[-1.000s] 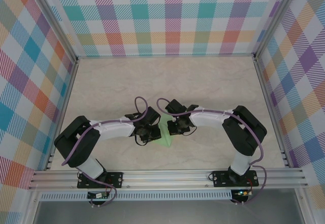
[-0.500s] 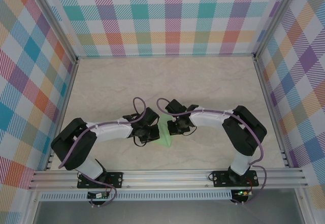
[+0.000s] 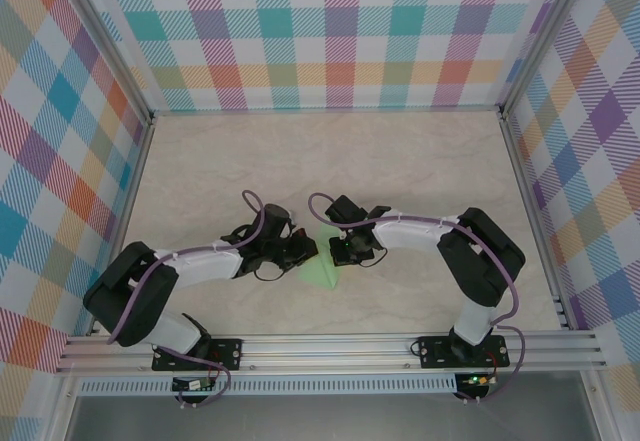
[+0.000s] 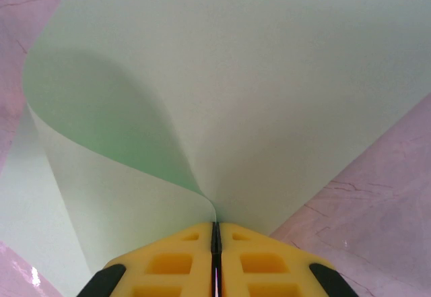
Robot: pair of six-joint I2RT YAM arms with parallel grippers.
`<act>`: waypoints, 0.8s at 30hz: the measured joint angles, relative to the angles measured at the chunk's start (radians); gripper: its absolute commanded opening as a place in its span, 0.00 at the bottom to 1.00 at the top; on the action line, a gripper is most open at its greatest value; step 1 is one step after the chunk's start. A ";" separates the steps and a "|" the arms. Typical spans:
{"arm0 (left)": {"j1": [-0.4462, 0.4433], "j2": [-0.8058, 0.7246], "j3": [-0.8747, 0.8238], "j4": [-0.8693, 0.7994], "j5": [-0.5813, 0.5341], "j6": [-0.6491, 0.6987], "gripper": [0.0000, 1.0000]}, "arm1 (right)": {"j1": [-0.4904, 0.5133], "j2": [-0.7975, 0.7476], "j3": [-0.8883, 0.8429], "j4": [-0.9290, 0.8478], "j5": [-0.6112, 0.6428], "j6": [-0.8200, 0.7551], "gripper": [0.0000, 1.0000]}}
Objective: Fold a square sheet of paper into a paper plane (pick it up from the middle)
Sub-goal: Fold the triangle a second time at the center of the table.
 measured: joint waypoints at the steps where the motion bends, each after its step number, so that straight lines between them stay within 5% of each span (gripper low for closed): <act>1: 0.000 0.011 0.000 0.018 0.009 -0.001 0.00 | 0.000 0.000 0.000 0.000 0.000 0.000 0.10; 24: 0.000 0.201 0.018 0.143 0.054 -0.006 0.00 | 0.000 0.003 0.004 -0.003 0.000 0.003 0.11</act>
